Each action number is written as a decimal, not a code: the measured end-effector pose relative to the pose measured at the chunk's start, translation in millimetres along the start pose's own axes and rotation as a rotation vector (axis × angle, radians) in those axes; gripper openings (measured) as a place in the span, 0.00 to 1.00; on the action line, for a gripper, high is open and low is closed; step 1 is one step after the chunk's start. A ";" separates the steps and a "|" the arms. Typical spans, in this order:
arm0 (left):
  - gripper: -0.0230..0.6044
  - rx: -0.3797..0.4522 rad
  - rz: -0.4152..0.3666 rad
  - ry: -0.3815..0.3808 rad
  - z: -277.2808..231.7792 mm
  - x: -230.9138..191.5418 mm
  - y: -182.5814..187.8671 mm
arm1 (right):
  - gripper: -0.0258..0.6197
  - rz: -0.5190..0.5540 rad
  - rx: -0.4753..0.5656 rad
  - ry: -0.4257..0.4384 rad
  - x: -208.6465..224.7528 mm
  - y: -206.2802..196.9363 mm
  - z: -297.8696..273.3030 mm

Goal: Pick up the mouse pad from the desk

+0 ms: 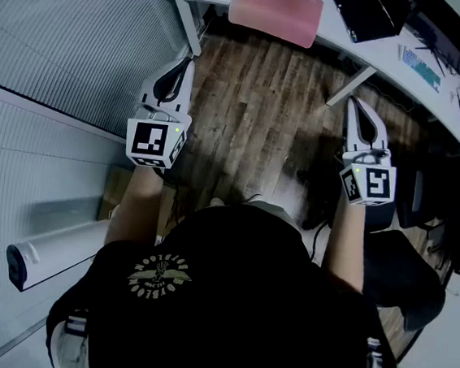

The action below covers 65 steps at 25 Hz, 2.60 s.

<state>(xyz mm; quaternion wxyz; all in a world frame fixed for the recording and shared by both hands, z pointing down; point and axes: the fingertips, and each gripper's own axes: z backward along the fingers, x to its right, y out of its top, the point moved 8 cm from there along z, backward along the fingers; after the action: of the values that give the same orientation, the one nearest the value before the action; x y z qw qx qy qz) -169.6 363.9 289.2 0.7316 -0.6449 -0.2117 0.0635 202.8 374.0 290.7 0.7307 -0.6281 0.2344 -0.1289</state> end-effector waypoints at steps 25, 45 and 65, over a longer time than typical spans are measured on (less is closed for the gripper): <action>0.05 -0.061 0.045 0.071 -112.1 -39.3 -29.0 | 0.04 -0.106 0.017 0.077 69.3 -51.5 -101.3; 0.05 -0.004 0.078 -0.101 -211.9 -148.1 -65.6 | 0.05 -0.087 -0.016 -0.009 55.8 -54.8 -231.8; 0.05 0.013 0.145 -0.122 -273.9 -218.5 -99.4 | 0.05 -0.053 -0.026 -0.116 65.7 -43.3 -284.8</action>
<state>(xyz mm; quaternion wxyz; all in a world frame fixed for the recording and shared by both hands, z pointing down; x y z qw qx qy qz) -277.4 16.9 314.4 0.7149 -0.6489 -0.2082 0.1569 120.0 90.3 292.4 0.7312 -0.6500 0.1765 -0.1083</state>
